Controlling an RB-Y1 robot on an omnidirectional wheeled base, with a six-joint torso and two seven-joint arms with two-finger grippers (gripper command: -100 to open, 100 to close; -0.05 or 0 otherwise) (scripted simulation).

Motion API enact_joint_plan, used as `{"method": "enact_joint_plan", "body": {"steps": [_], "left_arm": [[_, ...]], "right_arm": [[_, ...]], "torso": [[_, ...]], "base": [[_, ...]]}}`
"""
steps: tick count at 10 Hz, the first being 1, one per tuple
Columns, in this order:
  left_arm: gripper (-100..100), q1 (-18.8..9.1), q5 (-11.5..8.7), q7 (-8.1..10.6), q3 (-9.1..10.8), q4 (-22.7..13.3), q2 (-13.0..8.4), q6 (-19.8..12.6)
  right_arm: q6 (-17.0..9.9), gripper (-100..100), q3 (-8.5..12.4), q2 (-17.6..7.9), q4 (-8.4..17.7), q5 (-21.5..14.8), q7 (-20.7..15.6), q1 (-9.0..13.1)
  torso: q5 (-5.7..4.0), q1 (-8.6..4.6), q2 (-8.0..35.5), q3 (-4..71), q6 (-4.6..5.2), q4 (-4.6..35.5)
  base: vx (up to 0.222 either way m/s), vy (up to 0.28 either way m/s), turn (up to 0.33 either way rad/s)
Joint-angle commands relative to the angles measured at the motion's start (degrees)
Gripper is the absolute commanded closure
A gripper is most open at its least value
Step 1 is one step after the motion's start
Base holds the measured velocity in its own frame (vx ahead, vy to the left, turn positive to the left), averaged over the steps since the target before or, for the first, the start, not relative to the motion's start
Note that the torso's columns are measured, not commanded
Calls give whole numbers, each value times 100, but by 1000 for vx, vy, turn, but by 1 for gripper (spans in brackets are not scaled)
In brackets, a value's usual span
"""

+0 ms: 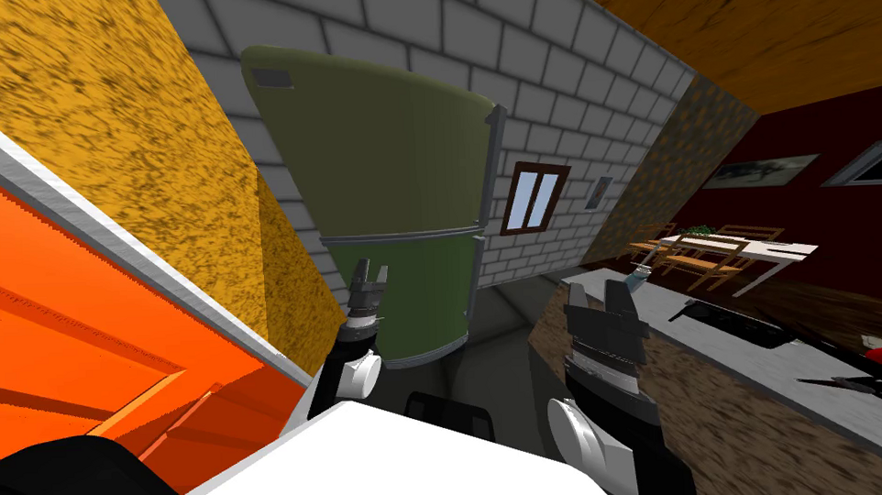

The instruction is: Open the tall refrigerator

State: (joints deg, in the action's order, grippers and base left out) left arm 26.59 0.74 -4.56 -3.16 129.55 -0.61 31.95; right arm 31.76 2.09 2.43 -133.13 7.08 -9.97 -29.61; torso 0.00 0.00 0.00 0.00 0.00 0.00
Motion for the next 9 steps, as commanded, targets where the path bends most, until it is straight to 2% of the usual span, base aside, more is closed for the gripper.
{"method": "enact_joint_plan", "body": {"steps": [1, 9], "left_arm": [[0, 0, 0, 0, 0, 0, 0, 0], [0, 0, 0, 0, 0, 2, 0, 1]], "right_arm": [[0, 0, 0, 0, 0, 0, 0, 0], [1, 0, 0, 0, -2, 0, 0, 0]], "torso": [[0, 0, 232, 467, 0, 235], [0, 0, 3539, 7073, 0, 3537]], "base": [[0, 0, 0], [0, 0, 0]]}}
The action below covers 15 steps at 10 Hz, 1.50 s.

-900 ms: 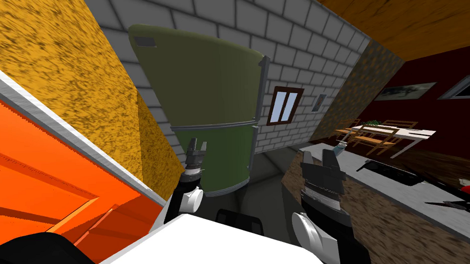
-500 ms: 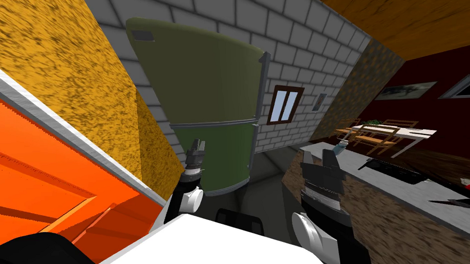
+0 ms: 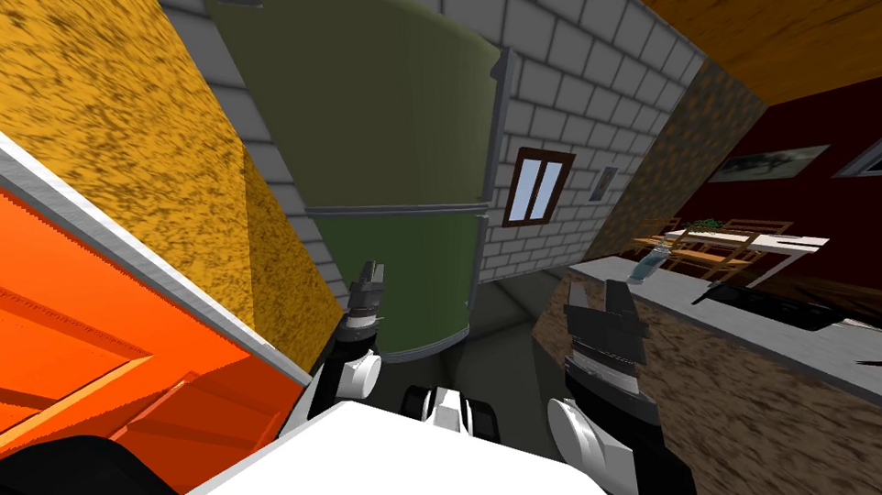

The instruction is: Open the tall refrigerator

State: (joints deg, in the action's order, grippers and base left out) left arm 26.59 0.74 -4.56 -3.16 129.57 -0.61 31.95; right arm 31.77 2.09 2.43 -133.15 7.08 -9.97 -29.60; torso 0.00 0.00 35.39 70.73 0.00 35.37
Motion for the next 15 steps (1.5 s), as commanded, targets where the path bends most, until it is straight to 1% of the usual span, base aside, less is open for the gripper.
{"method": "enact_joint_plan", "body": {"steps": [1, 2, 3, 5, 7, 10, 14, 15], "left_arm": [[-100, -57, -2, -4, 25, -4, -165, -57], [-100, -114, -4, -7, 50, -7, -278, -113], [-100, -187, -6, -12, 82, -8, -387, -185], [-100, -375, -12, -25, 164, -7, -568, -371], [-100, -610, -19, -41, 268, -4, -697, -604], [-100, -1037, -33, -70, 456, 3, -833, -1026], [-100, -1728, -54, -118, 760, 19, -962, -1669], [-100, -1728, -54, -118, 760, 19, -962, -1709]], "right_arm": [[0, 0, 0, 0, 0, 0, 0, 0], [0, 0, 0, 0, 2, 0, 0, -1], [-1, 0, 0, 1, 3, 0, 0, -1], [0, 0, -1, 1, 3, 0, 0, -1], [0, 0, -1, 1, 3, 0, 0, -2], [0, 0, -1, 2, 3, 0, 0, -1], [0, 0, -1, 2, 2, 0, 0, -2], [0, 0, -1, 2, 2, 0, 0, -2]], "torso": [[0, 0, 423, 846, 0, 423], [-1, -6, 614, 1242, 0, 611], [-3, -11, 665, 1355, 0, 667], [-3, -9, 678, 1390, 0, 686], [-1, -3, 684, 1388, 0, 689], [-2, -6, 689, 1384, 0, 692], [-2, -6, 692, 1383, 0, 692], [-2, -6, 689, 1384, 0, 691]], "base": [[14, -23, 23], [20, -51, 43], [33, -64, 43], [60, -88, 54], [67, -110, 69], [67, -148, 90], [82, -178, 107], [73, -124, 37]]}}
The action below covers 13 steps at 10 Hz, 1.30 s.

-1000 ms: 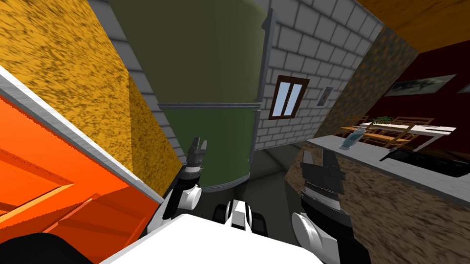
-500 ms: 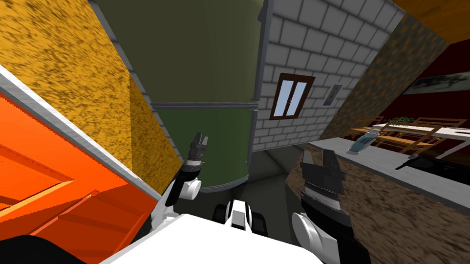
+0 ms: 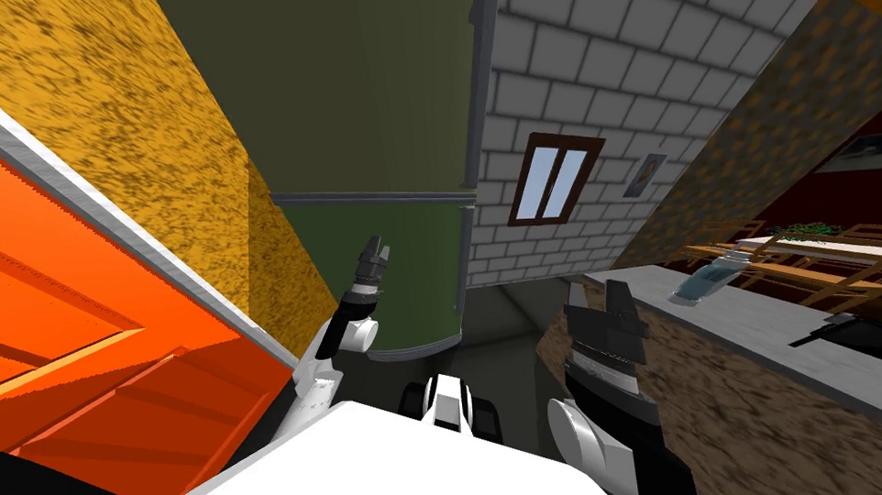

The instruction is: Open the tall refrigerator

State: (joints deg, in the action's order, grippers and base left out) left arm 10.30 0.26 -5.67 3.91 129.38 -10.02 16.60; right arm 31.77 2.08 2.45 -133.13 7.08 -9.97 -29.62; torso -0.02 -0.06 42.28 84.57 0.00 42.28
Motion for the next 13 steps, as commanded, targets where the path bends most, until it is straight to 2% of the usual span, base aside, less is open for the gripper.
{"method": "enact_joint_plan", "body": {"steps": [1, 3, 4, 5, 6, 8, 9, 12, 13], "left_arm": [[-100, -291, -12, -20, 138, 42, -46, -363], [-100, -624, -25, -48, 315, 44, -89, -698], [-100, -693, -25, -48, 315, 44, -89, -761], [-100, -903, -31, -62, 407, 43, -107, -934], [-100, -903, -31, -62, 407, 43, -107, -968], [-100, -1323, -45, -91, 596, 35, -137, -1347], [-100, -1334, -45, -91, 596, 35, -137, -1396], [-100, -1966, -66, -135, 887, 15, -168, -1982], [-100, -1999, -66, -135, 887, 15, -168, -2054]], "right_arm": [[0, 0, 0, -1, 0, 0, 0, 0], [0, 0, 1, -1, 0, 0, 0, 0], [0, 0, 0, 0, 0, 0, 0, 0], [0, 0, 0, 0, 0, 0, 0, 1], [0, 0, 0, 0, 0, 0, 0, 1], [0, 0, 1, -1, 0, 0, 0, 0], [0, 0, 0, 0, 0, 0, 0, 0], [0, 0, 0, 0, 0, 0, 0, 0], [0, 0, 0, 0, 0, 0, 0, 0]], "torso": [[6, 26, 4, -2, 0, 0], [3, 6, -1, 1, -1, 0], [-4, -15, -2, 2, 1, -1], [-1, 0, 8, -4, 2, 2], [2, 7, 7, -4, 0, 2], [6, 17, -1, 1, -1, -1], [-3, -16, -7, 5, 0, -2], [0, -4, -6, 3, -1, -1], [-3, -10, -4, 3, 0, -2]], "base": [[69, -96, 73], [79, -164, 133], [46, -154, 36], [45, -150, 65], [52, -111, 48], [66, -153, 115], [53, -160, 46], [67, -187, 125], [52, -165, 42]]}}
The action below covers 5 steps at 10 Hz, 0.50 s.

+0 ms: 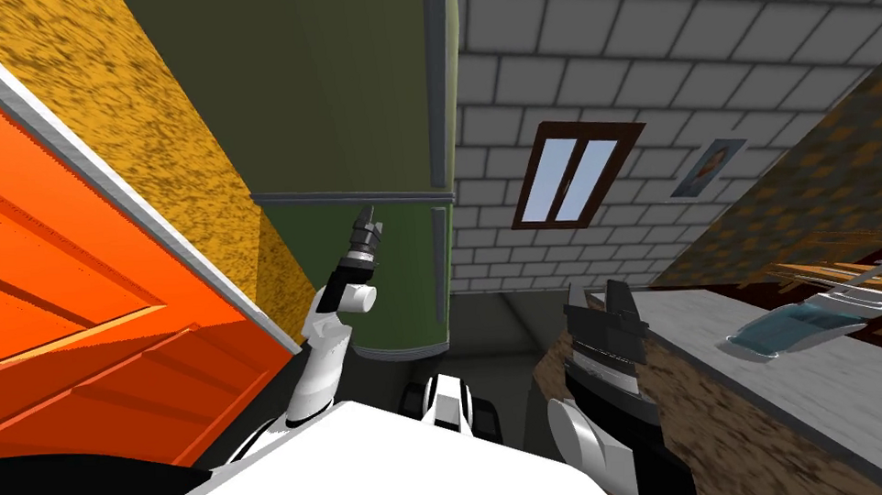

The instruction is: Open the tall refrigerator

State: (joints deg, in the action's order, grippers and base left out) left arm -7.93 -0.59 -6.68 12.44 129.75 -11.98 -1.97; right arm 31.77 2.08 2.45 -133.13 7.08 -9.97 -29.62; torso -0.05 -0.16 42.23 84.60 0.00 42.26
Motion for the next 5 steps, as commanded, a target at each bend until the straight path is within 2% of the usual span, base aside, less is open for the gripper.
{"method": "enact_joint_plan", "body": {"steps": [1, 2, 3, 5], "left_arm": [[-100, -397, 12, -48, 130, -31, 21, -416], [-100, -588, 5, -63, 226, -42, 17, -582], [-100, -617, 5, -63, 226, -42, 17, -634], [-100, -1042, -8, -90, 413, -68, 23, -1009]], "right_arm": [[0, 0, 0, -1, 0, 0, 0, 1], [0, 0, 1, -1, 0, 0, 0, 0], [0, 0, 0, -1, 0, 0, 0, 0], [0, 0, 1, -1, 0, 0, 0, 1]], "torso": [[6, 24, 8, -5, 2, 2], [10, 33, 8, -6, -1, 3], [6, 14, 7, -5, -2, 2], [7, 21, 11, -7, 0, 4]], "base": [[54, -143, 74], [57, -191, 150], [35, -145, 49], [33, -159, 101]]}}
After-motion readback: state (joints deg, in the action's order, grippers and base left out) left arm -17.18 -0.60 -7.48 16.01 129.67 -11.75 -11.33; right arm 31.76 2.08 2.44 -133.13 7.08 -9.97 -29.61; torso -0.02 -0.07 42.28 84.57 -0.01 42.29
